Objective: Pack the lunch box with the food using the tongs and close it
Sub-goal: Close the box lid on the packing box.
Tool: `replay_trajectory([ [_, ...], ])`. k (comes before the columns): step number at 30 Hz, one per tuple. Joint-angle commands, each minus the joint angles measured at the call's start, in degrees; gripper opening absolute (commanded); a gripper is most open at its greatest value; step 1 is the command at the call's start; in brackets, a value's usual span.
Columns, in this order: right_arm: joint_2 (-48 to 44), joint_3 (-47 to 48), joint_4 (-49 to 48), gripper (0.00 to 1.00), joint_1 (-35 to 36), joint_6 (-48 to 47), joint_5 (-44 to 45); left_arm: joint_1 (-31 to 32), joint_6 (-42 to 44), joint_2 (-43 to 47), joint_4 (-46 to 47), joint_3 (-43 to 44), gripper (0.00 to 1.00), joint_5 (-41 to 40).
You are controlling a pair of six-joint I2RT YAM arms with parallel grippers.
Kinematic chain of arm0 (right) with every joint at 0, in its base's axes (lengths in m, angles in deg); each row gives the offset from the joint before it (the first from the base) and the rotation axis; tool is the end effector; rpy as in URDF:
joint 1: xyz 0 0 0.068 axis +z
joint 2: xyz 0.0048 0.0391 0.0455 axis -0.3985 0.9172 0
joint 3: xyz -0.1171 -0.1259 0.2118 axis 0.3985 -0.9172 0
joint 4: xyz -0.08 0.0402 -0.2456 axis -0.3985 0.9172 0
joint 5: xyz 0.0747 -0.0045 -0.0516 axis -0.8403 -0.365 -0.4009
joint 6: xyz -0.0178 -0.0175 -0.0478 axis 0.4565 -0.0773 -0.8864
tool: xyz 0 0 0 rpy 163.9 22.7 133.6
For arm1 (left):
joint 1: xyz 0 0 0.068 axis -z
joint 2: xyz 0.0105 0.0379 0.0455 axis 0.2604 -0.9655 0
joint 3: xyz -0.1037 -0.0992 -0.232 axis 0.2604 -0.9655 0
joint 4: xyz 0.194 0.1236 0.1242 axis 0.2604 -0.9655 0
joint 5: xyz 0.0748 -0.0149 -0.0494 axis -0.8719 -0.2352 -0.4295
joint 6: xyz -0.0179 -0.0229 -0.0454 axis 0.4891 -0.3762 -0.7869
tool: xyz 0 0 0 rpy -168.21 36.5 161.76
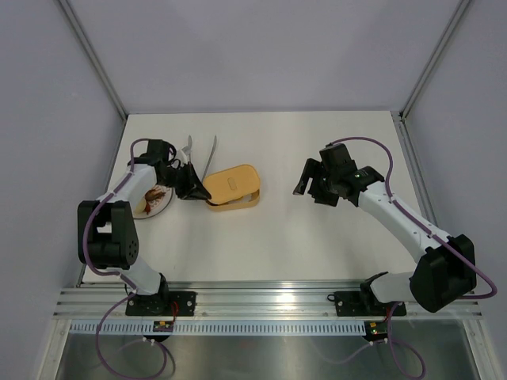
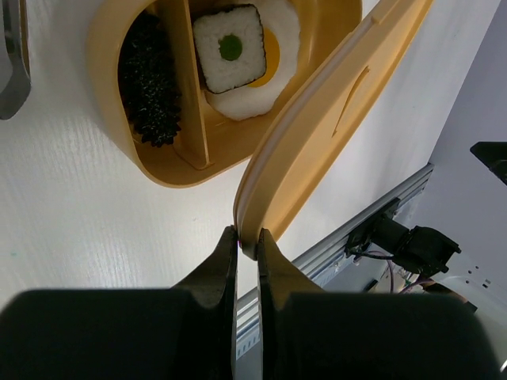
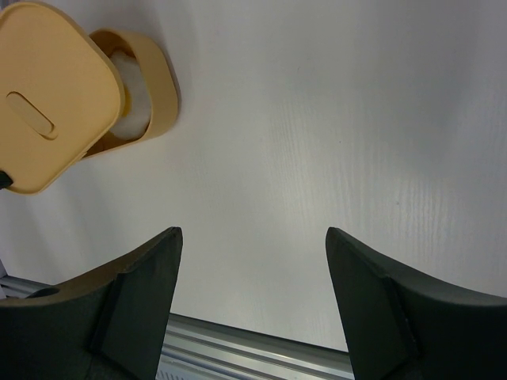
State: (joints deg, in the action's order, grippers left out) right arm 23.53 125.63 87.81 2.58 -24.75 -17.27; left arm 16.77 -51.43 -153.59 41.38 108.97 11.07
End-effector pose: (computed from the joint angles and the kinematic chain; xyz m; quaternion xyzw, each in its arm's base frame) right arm 0.2504 0.1243 0.2795 0.0975 0.9405 0.1926 0.2626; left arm 0.3105 -0.0321 0.2180 -0.0887 0.9189 -0.3682 0.1105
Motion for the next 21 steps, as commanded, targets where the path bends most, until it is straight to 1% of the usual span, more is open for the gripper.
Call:
replay_trajectory([
  [1, -1.0, 0.0, -1.4, 0.81, -0.2, -0.6, -0.5, -0.4, 0.2, -0.9, 1.4, -0.2, 0.0, 0.2],
  [15, -0.7, -0.6, -1.6, 0.81, -0.2, -0.2, -0.4, -0.3, 0.6, -3.7, 0.3, 0.6, 0.0, -2.3],
  [16, -0.7, -0.6, -1.8, 0.81, -0.2, -0.2, -0.3, -0.3, 0.5, -3.7, 0.2, 0.6, 0.01, -2.3],
  [18, -0.5, -0.5, -1.7, 0.81, -0.2, -0.2, -0.4, -0.4, 0.5, -4.1, -0.3, 0.9, 0.08, -2.8],
  [20, -0.4, -0.5, -1.7, 0.81, -0.2, -0.2, -0.4, -0.3, 0.4, -4.1, -0.9, 1.2, 0.26, -3.8],
  [21, -0.5, -0.6, -1.7, 0.81, -0.2, -0.2, -0.4, -0.3, 0.4, -4.1, -0.9, 1.2, 0.27, -4.0],
])
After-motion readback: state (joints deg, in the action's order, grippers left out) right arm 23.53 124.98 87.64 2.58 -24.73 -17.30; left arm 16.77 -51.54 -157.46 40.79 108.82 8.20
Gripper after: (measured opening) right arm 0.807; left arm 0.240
